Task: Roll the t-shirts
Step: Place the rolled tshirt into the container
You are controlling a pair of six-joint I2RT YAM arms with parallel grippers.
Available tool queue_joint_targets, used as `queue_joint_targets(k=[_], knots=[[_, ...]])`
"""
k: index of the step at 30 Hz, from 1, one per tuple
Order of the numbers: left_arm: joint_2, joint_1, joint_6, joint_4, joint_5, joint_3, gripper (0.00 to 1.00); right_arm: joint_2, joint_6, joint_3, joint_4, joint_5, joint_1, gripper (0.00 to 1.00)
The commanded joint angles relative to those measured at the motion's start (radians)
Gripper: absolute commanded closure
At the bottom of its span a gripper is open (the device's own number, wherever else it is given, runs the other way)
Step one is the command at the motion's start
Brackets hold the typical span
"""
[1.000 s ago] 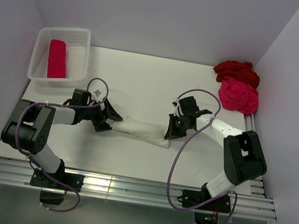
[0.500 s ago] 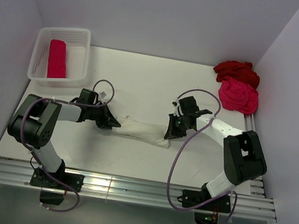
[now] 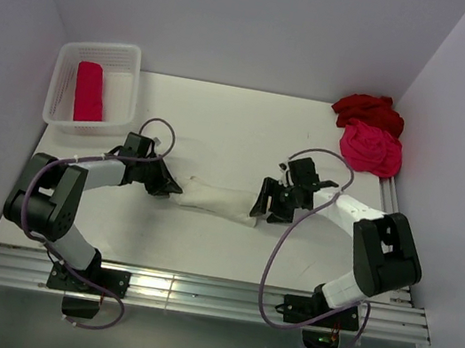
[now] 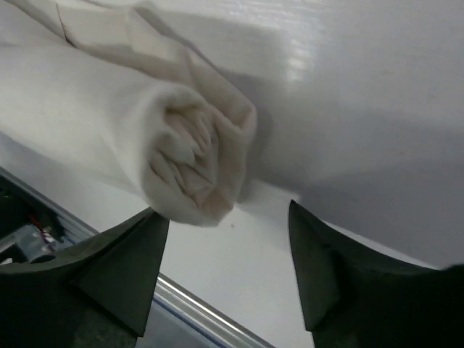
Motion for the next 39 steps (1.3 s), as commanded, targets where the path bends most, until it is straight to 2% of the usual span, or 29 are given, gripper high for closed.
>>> queue_joint_targets(k=[1, 2, 3, 7, 19, 22, 25, 26, 28, 29, 32, 34, 35, 37, 39], knots=[[-0.019, -0.001, -0.007, -0.031, -0.115, -0.001, 1.00, -0.082, 0.100, -0.076, 0.100, -0.076, -0.039, 0.25], [-0.013, -0.002, -0.009, -0.029, -0.112, -0.003, 1.00, -0.085, 0.112, -0.108, 0.126, -0.094, -0.045, 0.24], [-0.007, -0.005, -0.007, -0.032, -0.114, -0.001, 1.00, -0.085, 0.124, -0.119, 0.147, -0.110, -0.056, 0.12], [0.010, -0.011, -0.001, -0.032, -0.117, 0.000, 1.00, -0.052, 0.186, -0.155, 0.259, -0.167, -0.065, 0.11], [0.013, -0.014, 0.028, -0.069, -0.127, 0.025, 1.00, 0.045, 0.315, -0.188, 0.480, -0.200, -0.094, 0.15], [0.019, -0.014, 0.033, -0.080, -0.124, 0.033, 1.00, 0.070, 0.354, -0.198, 0.516, -0.197, -0.102, 0.23], [0.017, -0.014, 0.039, -0.090, -0.129, 0.042, 1.00, 0.102, 0.385, -0.206, 0.569, -0.225, -0.102, 0.46], [0.017, -0.014, 0.042, -0.095, -0.132, 0.046, 1.00, 0.108, 0.390, -0.212, 0.577, -0.225, -0.102, 0.57], [0.019, -0.014, 0.045, -0.104, -0.133, 0.056, 1.00, 0.114, 0.405, -0.218, 0.604, -0.233, -0.102, 0.61], [0.020, -0.014, 0.049, -0.107, -0.135, 0.059, 1.00, 0.114, 0.408, -0.223, 0.609, -0.230, -0.102, 0.68], [0.027, -0.014, 0.054, -0.113, -0.135, 0.068, 1.00, 0.129, 0.437, -0.228, 0.647, -0.245, -0.102, 0.78], [0.033, -0.014, 0.056, -0.118, -0.138, 0.069, 1.00, 0.139, 0.454, -0.231, 0.684, -0.254, -0.101, 0.81], [0.033, -0.014, 0.059, -0.123, -0.140, 0.072, 1.00, 0.137, 0.460, -0.231, 0.692, -0.248, -0.101, 0.91], [0.031, -0.014, 0.063, -0.136, -0.147, 0.080, 0.99, 0.127, 0.462, -0.223, 0.689, -0.237, -0.098, 1.00], [0.027, -0.014, 0.074, -0.152, -0.156, 0.105, 1.00, 0.117, 0.460, -0.212, 0.680, -0.231, -0.095, 1.00]])
